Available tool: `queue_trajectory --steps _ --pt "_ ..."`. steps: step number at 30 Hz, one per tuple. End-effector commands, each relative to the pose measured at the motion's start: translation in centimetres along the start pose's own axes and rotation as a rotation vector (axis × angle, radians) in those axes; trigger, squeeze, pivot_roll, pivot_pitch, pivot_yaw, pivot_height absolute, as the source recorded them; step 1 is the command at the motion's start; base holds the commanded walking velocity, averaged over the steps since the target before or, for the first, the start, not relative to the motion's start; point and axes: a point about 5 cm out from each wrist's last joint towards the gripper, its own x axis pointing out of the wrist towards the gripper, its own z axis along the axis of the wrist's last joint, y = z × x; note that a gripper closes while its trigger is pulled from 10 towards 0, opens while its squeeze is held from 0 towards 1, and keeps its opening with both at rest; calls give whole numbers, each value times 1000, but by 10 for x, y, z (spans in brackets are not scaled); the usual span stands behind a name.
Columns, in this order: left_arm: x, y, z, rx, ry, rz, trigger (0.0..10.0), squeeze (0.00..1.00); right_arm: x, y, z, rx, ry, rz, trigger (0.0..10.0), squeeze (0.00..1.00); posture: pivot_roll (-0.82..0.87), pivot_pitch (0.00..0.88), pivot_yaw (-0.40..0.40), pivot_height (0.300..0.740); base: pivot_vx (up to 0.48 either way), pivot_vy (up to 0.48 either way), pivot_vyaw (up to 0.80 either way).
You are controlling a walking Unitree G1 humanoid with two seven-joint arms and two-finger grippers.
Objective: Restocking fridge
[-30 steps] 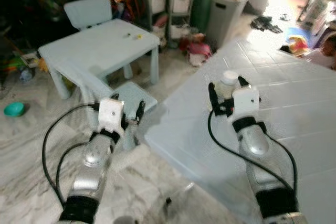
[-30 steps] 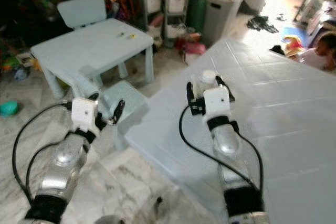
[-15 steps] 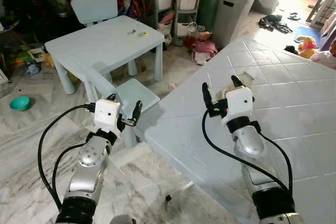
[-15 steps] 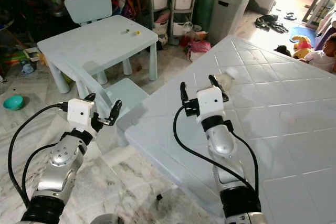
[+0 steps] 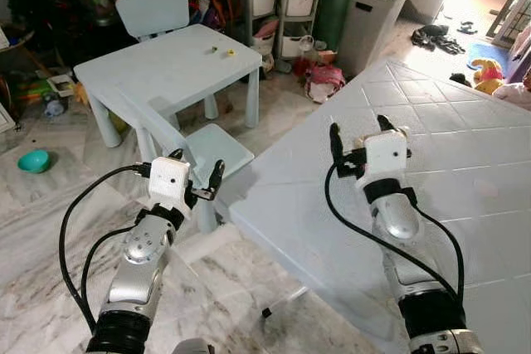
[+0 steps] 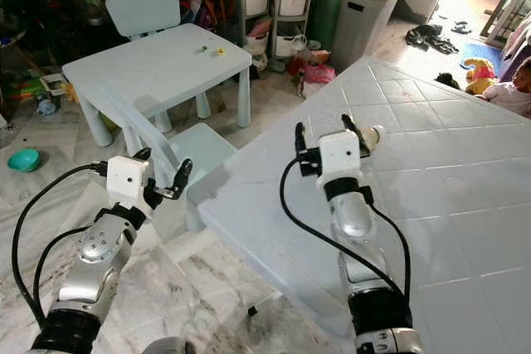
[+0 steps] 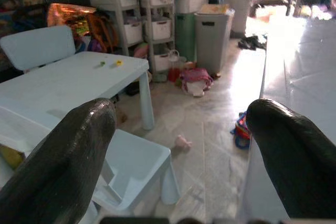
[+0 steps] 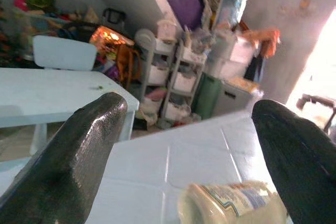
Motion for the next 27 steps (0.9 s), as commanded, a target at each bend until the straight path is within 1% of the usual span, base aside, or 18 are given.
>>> queue_trajectory --steps 1,4,5,6,7,8,9,10,11,12,13,16,18,21,24,26,27 --pt "0 -3 -2 17 22 -36 10000 0 5 -8 1 41 19 -63 10000 0 28 0 -34 740 0 0 0" --pt "-2 0 -2 25 32 -42 10000 0 9 -14 0 82 41 -105 10000 0 31 0 -28 740 0 0 0" --pt "-3 2 -3 32 37 -41 10000 0 14 -19 -1 99 63 -130 10000 0 32 0 -24 740 0 0 0" --pt "-3 2 -3 32 37 -41 10000 0 14 -19 -1 99 63 -130 10000 0 32 0 -24 740 0 0 0" --pt "-5 4 -1 37 38 -41 10000 0 20 -24 -2 113 90 -160 10000 0 37 0 -15 740 0 0 0" --pt "-8 7 0 44 43 -39 10000 0 29 -32 -5 148 137 -191 10000 0 42 0 -7 740 0 0 0" --pt "-9 8 0 46 45 -39 10000 0 31 -33 -5 158 147 -197 10000 0 42 0 -7 740 0 0 0" --pt "-10 9 1 49 46 -39 10000 0 34 -35 -5 154 156 -200 10000 0 48 18 0 740 0 0 0" --pt "-14 11 0 56 55 -44 10000 0 40 -37 -6 137 186 -186 10000 0 57 39 8 740 0 0 0" --pt "-14 11 0 56 55 -44 10000 0 40 -37 -6 137 186 -186 10000 0 57 39 8 740 0 0 0" --pt "-18 13 0 70 68 -53 10000 0 47 -39 -7 142 206 -179 10000 0 75 65 14 740 0 0 0" --pt "-25 16 2 96 81 -67 10000 0 54 -40 -8 160 240 -181 10000 0 104 91 20 740 0 0 0" --pt "-27 17 4 101 81 -67 10000 0 57 -39 -8 168 244 -169 10000 0 109 94 20 740 0 0 0" --pt "-32 20 6 103 90 -63 10000 0 62 -38 -10 189 285 -170 10000 0 131 108 24 740 0 0 0" --pt "-37 22 7 106 103 -60 10000 0 65 -34 -12 191 314 -137 10000 0 143 115 31 740 0 0 0" --pt "-41 21 6 108 116 -62 10000 0 66 -29 -15 199 340 -79 10000 0 149 116 34 740 0 0 0" --pt "-41 21 6 108 116 -62 10000 0 66 -29 -15 199 340 -79 10000 0 149 116 34 740 0 0 0"
